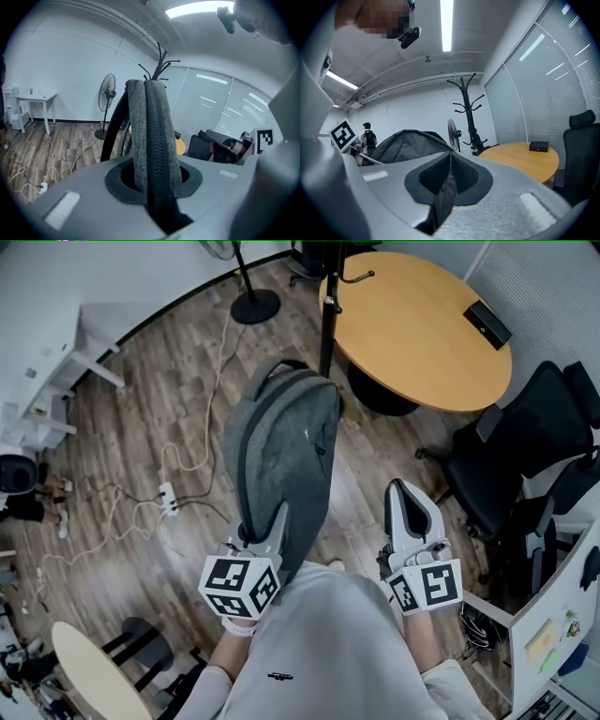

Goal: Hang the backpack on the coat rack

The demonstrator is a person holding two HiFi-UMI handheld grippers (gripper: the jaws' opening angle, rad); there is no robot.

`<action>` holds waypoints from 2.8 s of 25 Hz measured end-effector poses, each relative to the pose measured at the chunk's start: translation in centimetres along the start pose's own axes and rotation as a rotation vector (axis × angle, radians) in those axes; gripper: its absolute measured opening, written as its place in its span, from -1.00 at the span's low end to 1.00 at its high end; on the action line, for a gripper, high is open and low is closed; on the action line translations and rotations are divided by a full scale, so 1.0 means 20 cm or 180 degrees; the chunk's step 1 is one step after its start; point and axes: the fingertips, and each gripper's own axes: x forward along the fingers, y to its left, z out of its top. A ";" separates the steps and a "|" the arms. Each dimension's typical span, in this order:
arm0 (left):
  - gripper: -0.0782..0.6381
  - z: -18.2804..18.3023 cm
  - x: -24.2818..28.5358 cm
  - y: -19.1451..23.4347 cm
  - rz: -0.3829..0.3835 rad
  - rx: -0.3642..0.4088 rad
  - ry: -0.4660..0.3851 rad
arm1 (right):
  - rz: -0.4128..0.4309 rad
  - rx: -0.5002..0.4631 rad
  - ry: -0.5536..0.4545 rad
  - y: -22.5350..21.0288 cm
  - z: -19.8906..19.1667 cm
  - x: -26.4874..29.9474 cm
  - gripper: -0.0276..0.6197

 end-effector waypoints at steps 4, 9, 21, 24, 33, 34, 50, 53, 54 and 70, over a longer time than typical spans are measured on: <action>-0.47 0.14 0.10 0.10 -0.0144 0.0081 0.0041 | -0.0042 -0.0010 0.0011 0.03 0.06 0.21 -0.91; -0.47 0.29 0.23 0.22 -0.0301 0.0200 0.0047 | -0.0081 -0.0084 -0.0016 0.05 0.12 0.47 -0.91; -0.47 0.47 0.41 0.46 -0.0507 0.0200 0.0086 | -0.0282 -0.0157 -0.0007 0.10 0.15 0.79 -0.91; -0.47 0.48 0.43 0.48 -0.0498 0.0188 0.0089 | -0.0283 -0.0195 0.0018 0.10 0.16 0.81 -0.91; -0.47 0.49 0.50 0.50 -0.0445 0.0125 0.0119 | -0.0293 -0.0167 0.0050 0.01 0.15 0.85 -0.91; -0.47 0.50 0.52 0.49 -0.0436 0.0127 0.0125 | -0.0278 -0.0164 0.0057 -0.01 0.15 0.86 -0.91; -0.47 0.63 0.70 0.40 -0.0242 0.0127 0.0008 | 0.0266 -0.0207 0.0075 -0.44 0.25 1.18 -0.85; -0.47 0.67 0.71 0.39 -0.0222 0.0154 -0.0036 | 0.0400 -0.0232 0.0077 -0.52 0.27 1.25 -0.82; -0.47 0.68 0.71 0.39 -0.0208 0.0171 -0.0054 | 0.0449 -0.0238 0.0081 -0.54 0.28 1.27 -0.81; -0.47 0.67 0.85 0.25 -0.0049 0.0382 -0.0041 | 0.1620 -0.0762 0.0226 -0.52 0.28 1.65 -0.36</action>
